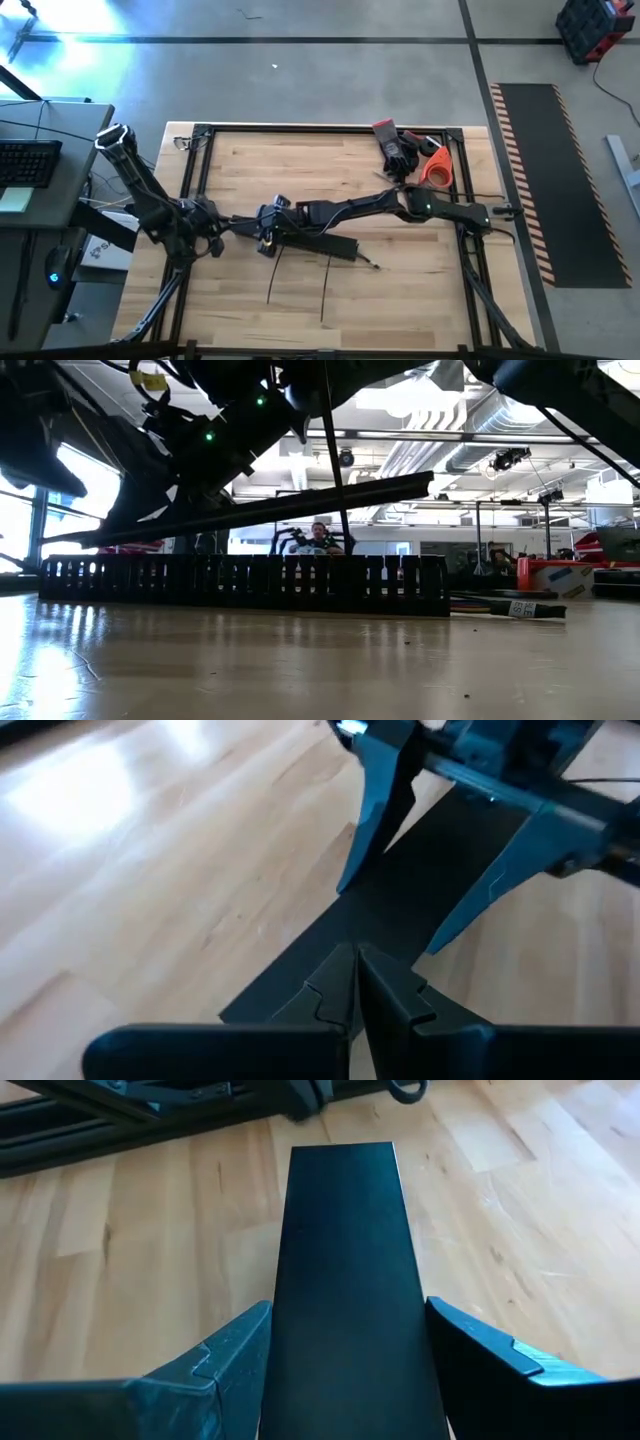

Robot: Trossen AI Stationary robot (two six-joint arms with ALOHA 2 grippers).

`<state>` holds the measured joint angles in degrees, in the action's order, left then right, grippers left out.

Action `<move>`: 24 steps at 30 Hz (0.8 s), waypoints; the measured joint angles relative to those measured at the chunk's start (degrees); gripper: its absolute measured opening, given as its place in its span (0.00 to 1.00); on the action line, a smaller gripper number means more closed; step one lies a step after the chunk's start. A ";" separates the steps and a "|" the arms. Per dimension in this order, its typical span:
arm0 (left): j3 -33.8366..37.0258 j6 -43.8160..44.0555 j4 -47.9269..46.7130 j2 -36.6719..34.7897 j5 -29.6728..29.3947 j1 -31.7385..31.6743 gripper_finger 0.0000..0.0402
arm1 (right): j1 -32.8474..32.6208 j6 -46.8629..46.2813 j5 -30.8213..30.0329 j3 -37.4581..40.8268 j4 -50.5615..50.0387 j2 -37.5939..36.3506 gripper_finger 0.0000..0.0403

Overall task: Ziptie cables
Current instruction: Close the black cable duct cover

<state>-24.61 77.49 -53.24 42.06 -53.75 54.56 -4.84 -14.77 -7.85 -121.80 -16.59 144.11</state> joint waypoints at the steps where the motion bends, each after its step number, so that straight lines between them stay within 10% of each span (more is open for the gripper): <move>1: 0.86 0.00 1.52 0.02 0.04 -0.02 0.00 | 0.00 -0.30 0.40 0.00 -0.01 0.06 0.53; 18: 4.41 -1.04 8.24 0.02 -1.24 -0.06 0.00 | 0.26 -1.85 -0.85 -0.85 0.58 1.14 0.51; 24: 5.95 -0.26 8.95 0.04 -1.34 -0.06 0.00 | 0.76 -3.27 0.39 1.34 0.73 1.14 0.15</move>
<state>-18.66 77.23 -44.29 42.10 -55.09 54.50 -4.08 -18.04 -7.46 -120.46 -15.86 145.25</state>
